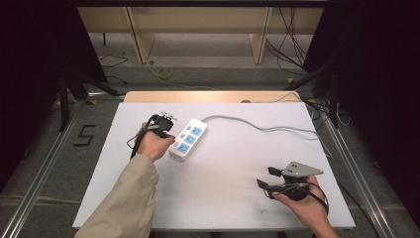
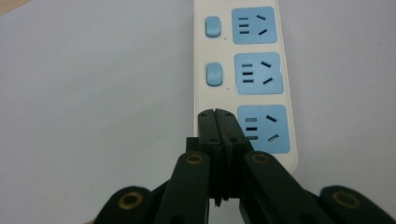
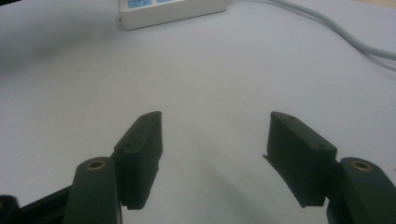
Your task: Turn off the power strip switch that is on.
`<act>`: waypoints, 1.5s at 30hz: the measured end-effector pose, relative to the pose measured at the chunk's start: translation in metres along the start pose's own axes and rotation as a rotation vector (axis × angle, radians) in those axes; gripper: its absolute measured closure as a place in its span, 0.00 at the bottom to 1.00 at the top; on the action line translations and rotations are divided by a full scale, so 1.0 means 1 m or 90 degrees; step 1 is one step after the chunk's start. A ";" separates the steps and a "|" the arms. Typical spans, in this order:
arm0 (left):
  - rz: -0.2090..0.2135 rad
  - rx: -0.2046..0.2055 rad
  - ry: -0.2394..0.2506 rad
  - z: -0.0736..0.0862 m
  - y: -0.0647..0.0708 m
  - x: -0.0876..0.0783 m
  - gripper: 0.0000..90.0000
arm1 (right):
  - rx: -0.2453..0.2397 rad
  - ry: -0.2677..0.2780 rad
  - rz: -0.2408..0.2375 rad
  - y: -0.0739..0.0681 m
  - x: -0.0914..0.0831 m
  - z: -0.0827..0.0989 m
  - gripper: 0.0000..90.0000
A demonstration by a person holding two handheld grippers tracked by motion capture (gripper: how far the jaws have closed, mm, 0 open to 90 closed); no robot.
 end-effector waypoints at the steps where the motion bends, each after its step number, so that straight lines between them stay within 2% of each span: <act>1: 0.000 0.002 -0.001 0.000 0.001 0.001 1.00 | 0.000 0.001 0.000 0.000 0.000 0.000 0.41; 27: -0.003 0.003 -0.031 -0.007 -0.002 0.014 1.00 | 0.000 -0.002 -0.001 0.000 0.000 0.000 0.41; 45: 0.004 0.005 -0.054 -0.005 0.005 0.026 1.00 | -0.001 -0.006 -0.002 0.000 0.000 0.001 0.41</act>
Point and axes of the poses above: each handheld gripper's, and its own axes: x roughly forward along the jaws, z roughly out of its underside, y roughly to its right, the point moved 7 cm from there along x, roughly forward along the jaws, and after that the axes turned 6 degrees about -z, right-handed, at the moved point
